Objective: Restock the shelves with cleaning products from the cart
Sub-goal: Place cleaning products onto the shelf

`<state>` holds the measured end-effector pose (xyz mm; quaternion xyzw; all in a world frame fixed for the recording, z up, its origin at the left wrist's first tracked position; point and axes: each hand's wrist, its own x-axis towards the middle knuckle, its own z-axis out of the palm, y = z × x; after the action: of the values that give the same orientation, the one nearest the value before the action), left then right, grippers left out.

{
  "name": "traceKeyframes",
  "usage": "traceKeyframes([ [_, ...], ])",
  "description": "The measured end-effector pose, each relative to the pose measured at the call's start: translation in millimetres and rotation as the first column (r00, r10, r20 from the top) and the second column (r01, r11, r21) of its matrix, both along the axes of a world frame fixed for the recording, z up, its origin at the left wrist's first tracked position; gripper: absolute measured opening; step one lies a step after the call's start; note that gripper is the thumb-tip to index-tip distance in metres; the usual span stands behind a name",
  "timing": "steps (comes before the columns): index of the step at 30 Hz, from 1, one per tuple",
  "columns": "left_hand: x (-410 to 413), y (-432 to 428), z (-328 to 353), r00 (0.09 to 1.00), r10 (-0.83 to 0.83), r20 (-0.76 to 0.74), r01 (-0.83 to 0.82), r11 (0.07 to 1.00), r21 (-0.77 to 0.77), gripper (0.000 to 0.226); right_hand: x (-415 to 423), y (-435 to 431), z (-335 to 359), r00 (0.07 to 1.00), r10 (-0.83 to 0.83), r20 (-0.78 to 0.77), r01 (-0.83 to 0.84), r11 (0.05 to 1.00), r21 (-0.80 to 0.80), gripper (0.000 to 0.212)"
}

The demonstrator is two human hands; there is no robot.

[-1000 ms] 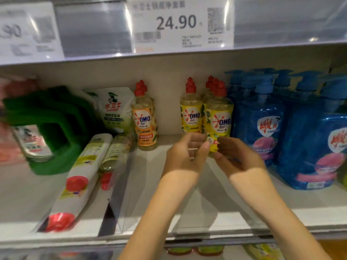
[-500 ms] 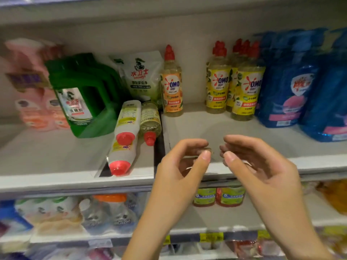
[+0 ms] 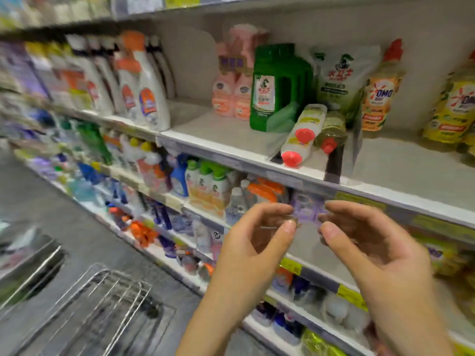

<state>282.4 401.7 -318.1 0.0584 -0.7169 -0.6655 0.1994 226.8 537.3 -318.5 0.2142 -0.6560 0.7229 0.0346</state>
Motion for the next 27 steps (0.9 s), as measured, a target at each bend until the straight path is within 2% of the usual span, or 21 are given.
traceKeyframes([
  [4, 74.6, -18.7, -8.6, 0.976, 0.215, 0.025, -0.215, 0.977, -0.011, 0.016, 45.7, -30.5, -9.0, 0.974, 0.221, 0.057, -0.219, 0.975, -0.044, 0.023],
  [9, 172.5, -58.3, -6.3, 0.882, 0.469, 0.043, -0.47, 0.883, -0.004, 0.012, 112.3, -89.5, -3.9, 0.874, 0.479, 0.082, -0.477, 0.878, -0.037, 0.027],
  [16, 306.1, -139.6, -9.9, 0.743, 0.667, 0.049, -0.669, 0.743, 0.014, 0.013, 219.4, -204.6, -8.0, 0.691, 0.72, 0.06, -0.722, 0.691, 0.024, 0.03],
  [18, 327.1, -157.8, -6.3, 0.73, 0.681, 0.058, -0.683, 0.731, 0.003, 0.014, 241.7, -231.3, -10.9, 0.652, 0.754, 0.077, -0.757, 0.653, 0.016, 0.032],
  [24, 446.0, -244.6, -26.6, 0.53, 0.846, 0.061, -0.848, 0.53, 0.018, 0.014, 354.6, -360.7, -35.1, 0.426, 0.899, 0.098, -0.904, 0.427, 0.008, 0.03],
  [27, 488.0, -275.3, -41.2, 0.451, 0.886, 0.106, -0.893, 0.447, 0.06, 0.014, 392.4, -403.8, -44.5, 0.359, 0.923, 0.141, -0.933, 0.357, 0.039, 0.032],
])
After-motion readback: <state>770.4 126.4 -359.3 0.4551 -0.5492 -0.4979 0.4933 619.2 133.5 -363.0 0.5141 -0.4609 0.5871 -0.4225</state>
